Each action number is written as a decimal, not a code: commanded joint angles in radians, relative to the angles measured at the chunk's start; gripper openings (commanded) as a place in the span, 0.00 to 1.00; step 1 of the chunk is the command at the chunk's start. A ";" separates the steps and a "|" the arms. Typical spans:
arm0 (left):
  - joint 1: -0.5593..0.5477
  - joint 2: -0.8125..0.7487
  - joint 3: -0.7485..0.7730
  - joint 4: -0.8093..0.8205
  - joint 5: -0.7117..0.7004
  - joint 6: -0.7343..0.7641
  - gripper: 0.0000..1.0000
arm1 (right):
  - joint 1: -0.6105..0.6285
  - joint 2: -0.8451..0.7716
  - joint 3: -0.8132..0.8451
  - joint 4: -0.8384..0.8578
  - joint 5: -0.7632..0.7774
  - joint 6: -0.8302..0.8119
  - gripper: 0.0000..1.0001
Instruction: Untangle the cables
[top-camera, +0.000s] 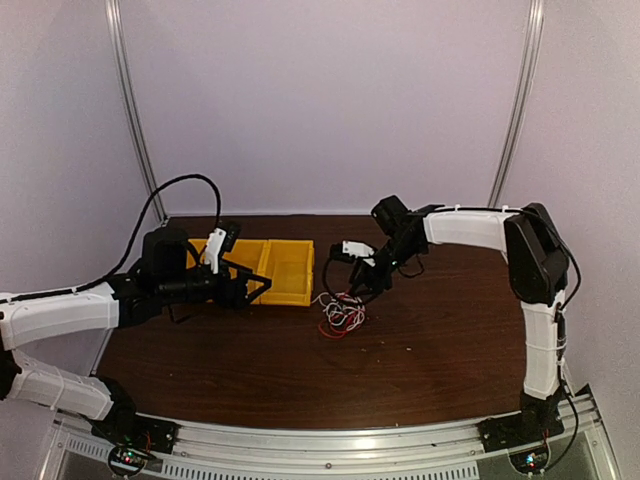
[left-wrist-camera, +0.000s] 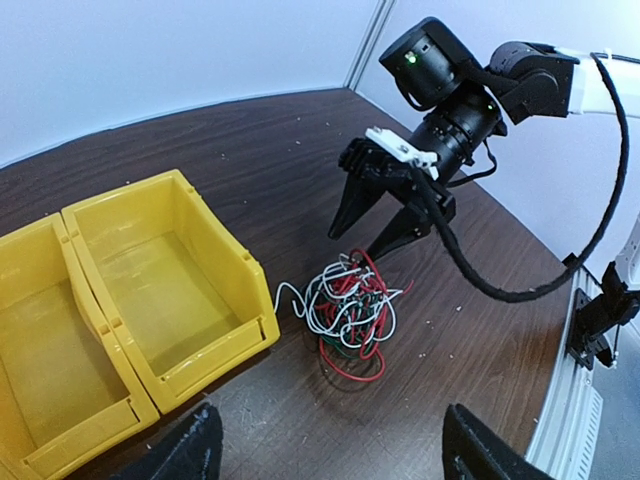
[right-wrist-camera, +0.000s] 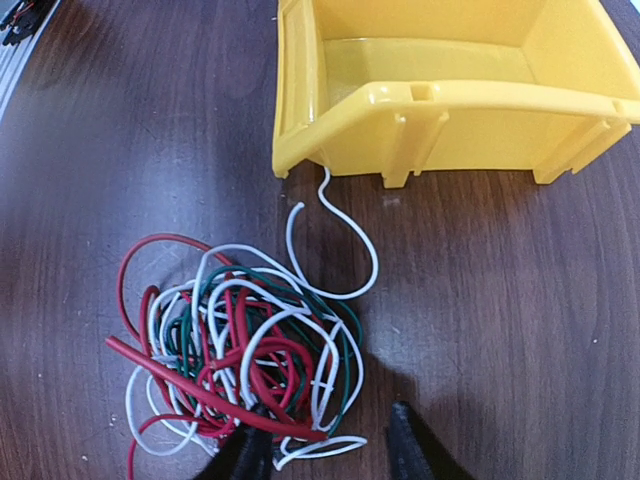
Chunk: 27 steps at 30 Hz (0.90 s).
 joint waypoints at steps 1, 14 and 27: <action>-0.005 0.003 -0.009 0.046 -0.031 -0.017 0.77 | 0.012 0.009 0.033 -0.050 -0.050 -0.048 0.29; -0.105 0.115 -0.054 0.308 -0.102 -0.015 0.82 | 0.096 -0.200 -0.060 -0.072 -0.147 0.045 0.00; -0.225 0.262 -0.085 0.634 -0.079 -0.007 0.76 | 0.170 -0.266 -0.259 0.047 -0.242 0.212 0.01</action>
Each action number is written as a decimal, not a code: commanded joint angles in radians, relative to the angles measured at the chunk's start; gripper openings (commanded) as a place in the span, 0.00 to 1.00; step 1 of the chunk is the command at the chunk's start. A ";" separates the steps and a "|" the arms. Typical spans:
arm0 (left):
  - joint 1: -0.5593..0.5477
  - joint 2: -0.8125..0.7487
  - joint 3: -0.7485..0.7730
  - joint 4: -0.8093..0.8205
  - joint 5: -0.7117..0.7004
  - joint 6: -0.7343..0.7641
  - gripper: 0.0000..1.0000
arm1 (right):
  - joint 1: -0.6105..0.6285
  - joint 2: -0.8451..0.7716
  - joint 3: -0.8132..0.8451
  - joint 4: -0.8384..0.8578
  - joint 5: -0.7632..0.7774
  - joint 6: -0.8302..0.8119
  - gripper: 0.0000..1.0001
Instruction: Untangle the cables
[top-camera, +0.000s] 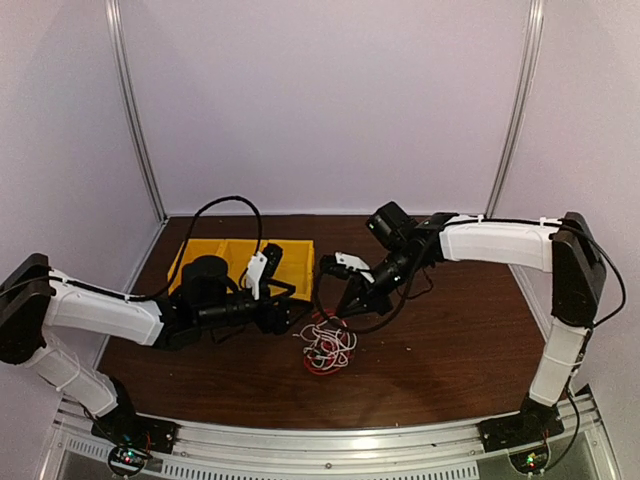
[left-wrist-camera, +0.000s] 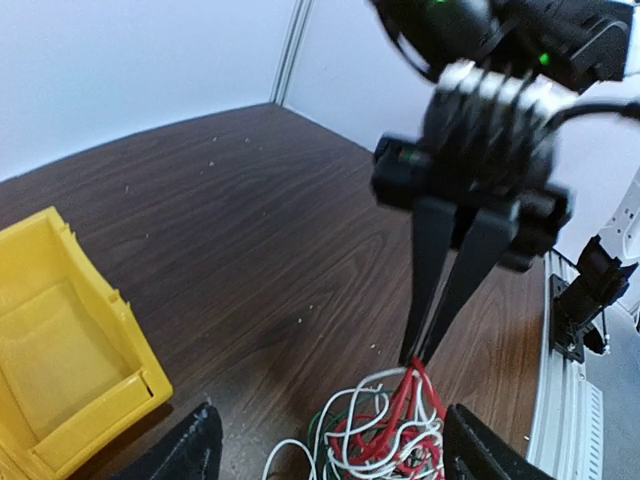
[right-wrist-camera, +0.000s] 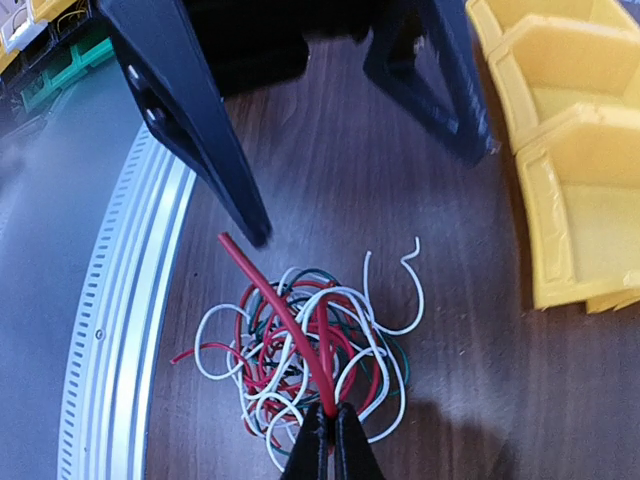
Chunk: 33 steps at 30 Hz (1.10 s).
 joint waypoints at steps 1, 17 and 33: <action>-0.009 -0.025 -0.047 0.225 0.028 -0.004 0.75 | 0.009 0.024 -0.073 0.047 -0.030 0.048 0.02; -0.009 0.125 0.010 0.187 0.211 -0.084 0.60 | 0.009 0.102 -0.046 0.096 -0.058 0.102 0.05; -0.010 0.285 0.148 0.069 0.227 -0.142 0.29 | 0.008 0.085 -0.053 0.102 -0.058 0.107 0.05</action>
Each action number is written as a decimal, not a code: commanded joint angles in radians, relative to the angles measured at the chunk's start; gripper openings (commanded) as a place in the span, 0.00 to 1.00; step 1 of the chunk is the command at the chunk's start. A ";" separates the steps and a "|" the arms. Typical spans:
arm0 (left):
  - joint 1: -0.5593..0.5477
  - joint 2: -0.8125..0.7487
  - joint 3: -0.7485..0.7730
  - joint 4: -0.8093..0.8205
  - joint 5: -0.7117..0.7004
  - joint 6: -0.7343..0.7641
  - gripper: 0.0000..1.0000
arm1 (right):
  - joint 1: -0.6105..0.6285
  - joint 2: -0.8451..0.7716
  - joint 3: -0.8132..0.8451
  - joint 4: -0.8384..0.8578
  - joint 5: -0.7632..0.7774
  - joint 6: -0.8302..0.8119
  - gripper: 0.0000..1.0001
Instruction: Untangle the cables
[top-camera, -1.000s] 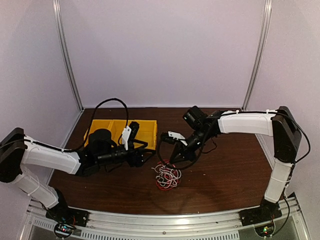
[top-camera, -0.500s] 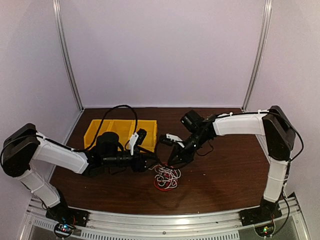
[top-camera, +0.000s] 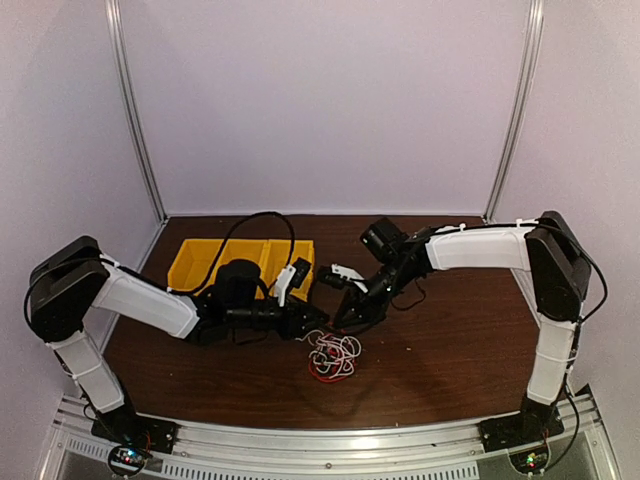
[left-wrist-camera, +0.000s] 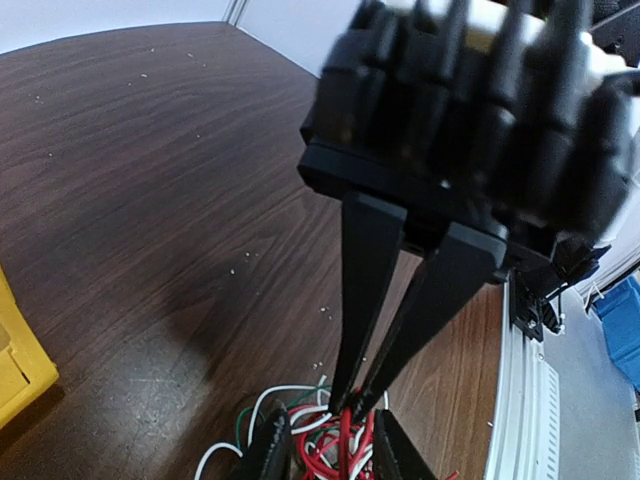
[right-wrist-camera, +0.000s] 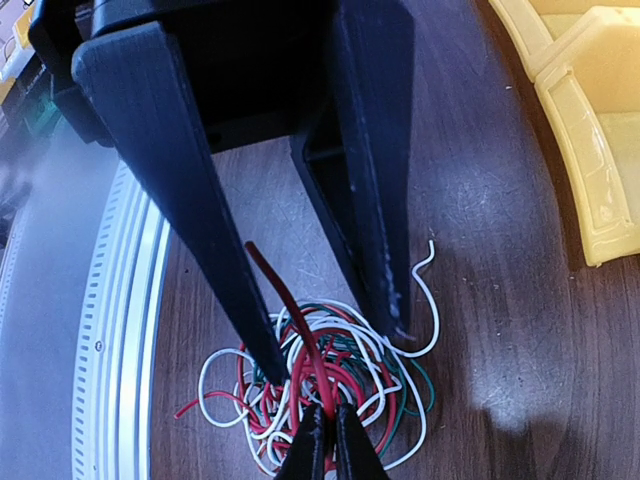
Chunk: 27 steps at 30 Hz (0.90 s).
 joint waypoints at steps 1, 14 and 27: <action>-0.001 0.039 0.052 -0.004 0.034 -0.020 0.29 | 0.005 -0.016 0.014 0.014 -0.019 0.005 0.05; -0.001 0.058 0.055 0.003 0.058 -0.040 0.26 | 0.005 -0.020 0.017 0.020 -0.027 0.009 0.05; -0.001 -0.066 0.042 0.028 0.016 -0.067 0.00 | 0.003 -0.012 -0.061 0.194 0.015 0.158 0.40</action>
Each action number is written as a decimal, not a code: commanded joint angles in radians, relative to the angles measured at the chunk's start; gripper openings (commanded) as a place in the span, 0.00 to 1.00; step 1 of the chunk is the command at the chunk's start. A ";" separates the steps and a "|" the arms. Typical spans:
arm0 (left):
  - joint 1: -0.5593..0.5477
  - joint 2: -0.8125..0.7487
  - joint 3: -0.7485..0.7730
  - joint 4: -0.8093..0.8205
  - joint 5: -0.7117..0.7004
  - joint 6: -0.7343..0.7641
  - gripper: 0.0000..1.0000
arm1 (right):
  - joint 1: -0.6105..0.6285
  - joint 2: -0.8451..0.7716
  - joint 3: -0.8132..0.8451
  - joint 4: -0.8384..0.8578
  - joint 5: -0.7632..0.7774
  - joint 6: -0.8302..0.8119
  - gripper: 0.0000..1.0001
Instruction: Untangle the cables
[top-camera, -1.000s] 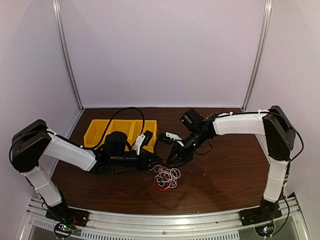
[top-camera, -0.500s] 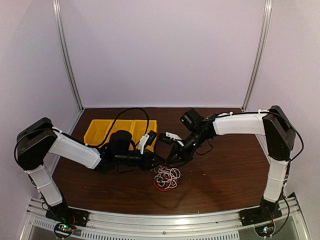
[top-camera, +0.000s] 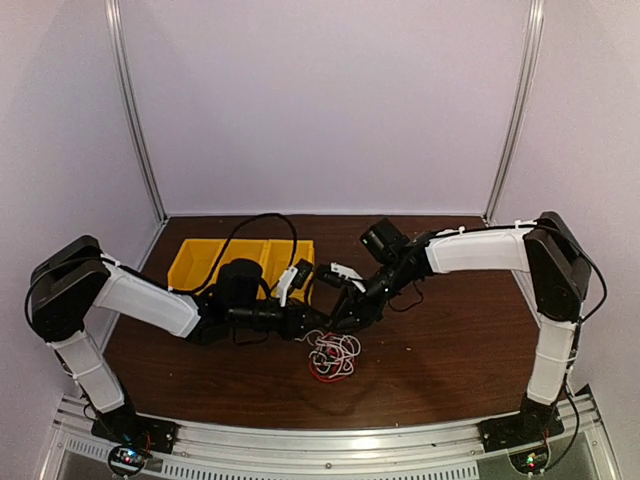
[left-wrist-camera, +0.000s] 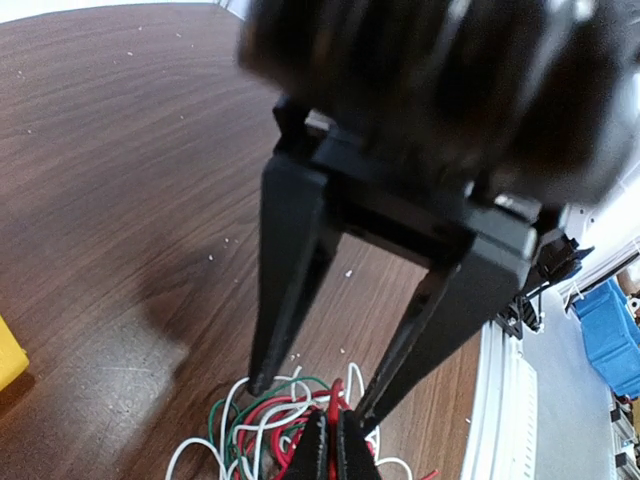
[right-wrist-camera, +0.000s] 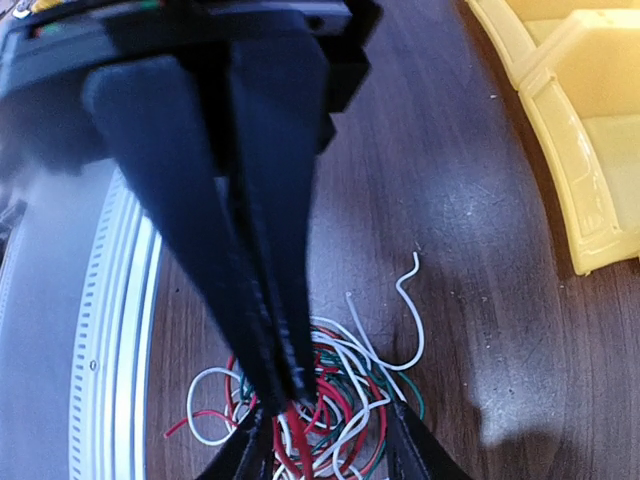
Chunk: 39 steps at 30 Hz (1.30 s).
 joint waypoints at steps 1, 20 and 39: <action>-0.001 -0.123 0.007 0.037 -0.053 -0.013 0.00 | 0.005 0.003 -0.043 0.144 0.000 0.131 0.41; 0.001 -0.656 0.076 -0.347 -0.509 0.120 0.00 | 0.003 0.178 -0.021 0.215 -0.088 0.242 0.15; 0.002 -0.613 0.995 -0.871 -0.706 0.481 0.00 | -0.031 0.162 -0.038 0.159 -0.064 0.193 0.00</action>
